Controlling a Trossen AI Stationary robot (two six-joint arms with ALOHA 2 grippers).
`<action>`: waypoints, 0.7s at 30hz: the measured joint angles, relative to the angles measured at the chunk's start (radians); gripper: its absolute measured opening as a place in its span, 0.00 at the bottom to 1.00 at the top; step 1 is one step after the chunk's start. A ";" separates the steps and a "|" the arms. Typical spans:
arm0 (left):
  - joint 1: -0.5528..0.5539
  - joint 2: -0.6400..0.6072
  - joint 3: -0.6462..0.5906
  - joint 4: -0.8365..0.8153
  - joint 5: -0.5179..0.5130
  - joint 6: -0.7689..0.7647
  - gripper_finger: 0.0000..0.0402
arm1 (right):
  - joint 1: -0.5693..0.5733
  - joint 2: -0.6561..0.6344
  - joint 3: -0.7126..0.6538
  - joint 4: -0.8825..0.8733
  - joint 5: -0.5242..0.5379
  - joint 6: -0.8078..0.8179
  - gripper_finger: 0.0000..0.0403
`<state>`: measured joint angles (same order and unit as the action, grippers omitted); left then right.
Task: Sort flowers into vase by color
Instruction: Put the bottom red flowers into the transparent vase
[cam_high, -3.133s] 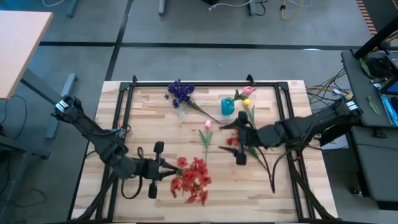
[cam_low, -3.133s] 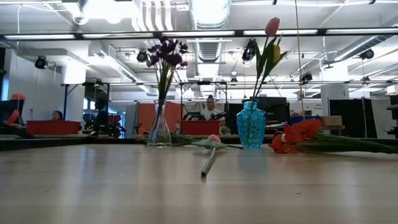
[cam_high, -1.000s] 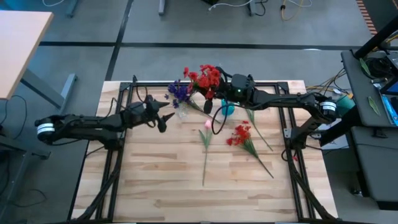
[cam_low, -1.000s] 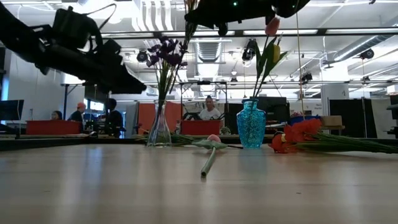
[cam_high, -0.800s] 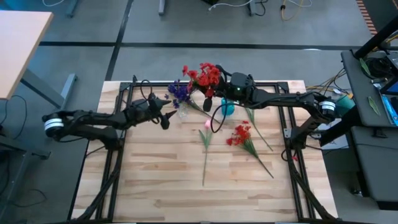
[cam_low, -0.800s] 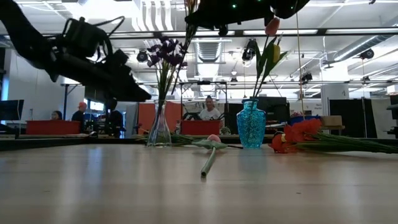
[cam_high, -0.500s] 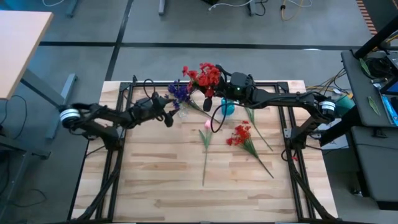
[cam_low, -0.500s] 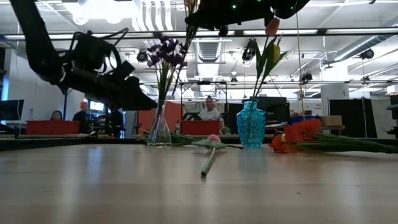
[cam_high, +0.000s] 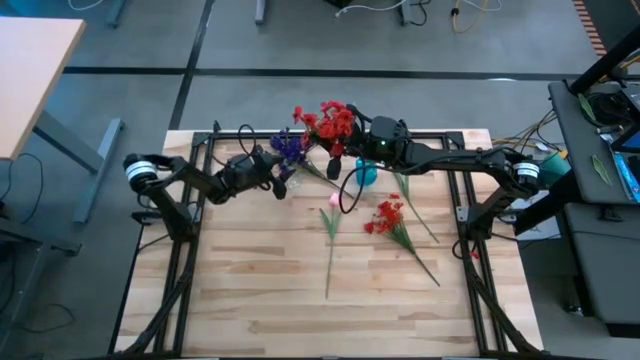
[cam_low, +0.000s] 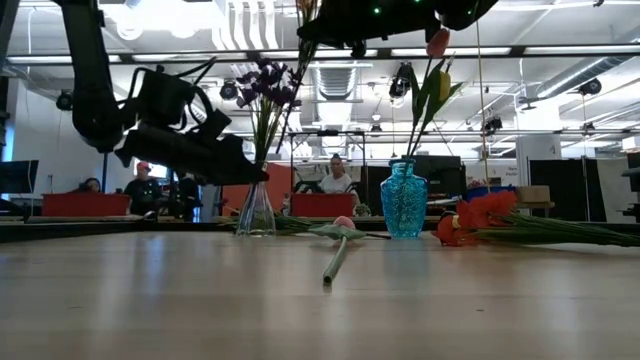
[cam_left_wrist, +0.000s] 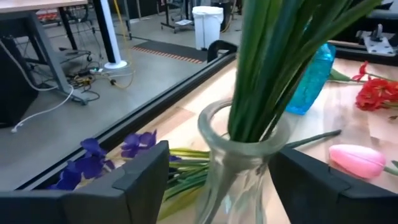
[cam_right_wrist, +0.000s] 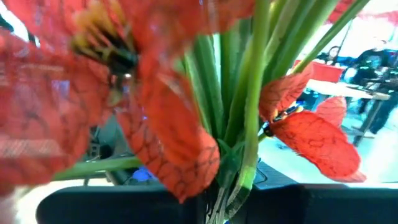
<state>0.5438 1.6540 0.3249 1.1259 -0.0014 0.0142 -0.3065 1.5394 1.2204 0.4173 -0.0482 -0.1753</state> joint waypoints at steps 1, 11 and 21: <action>0.000 0.002 0.001 0.002 0.006 0.000 0.59 | 0.000 0.000 0.000 -0.001 -0.016 0.006 0.04; 0.000 0.010 0.002 0.006 0.013 0.000 0.35 | 0.000 0.026 0.000 0.028 -0.042 0.018 0.04; 0.000 0.011 0.001 0.003 0.012 0.000 0.26 | 0.000 0.064 0.029 0.072 -0.039 -0.024 0.04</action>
<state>0.5434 1.6646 0.3260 1.1287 0.0108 0.0139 -0.3060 1.6038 1.2496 0.4892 -0.0872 -0.1988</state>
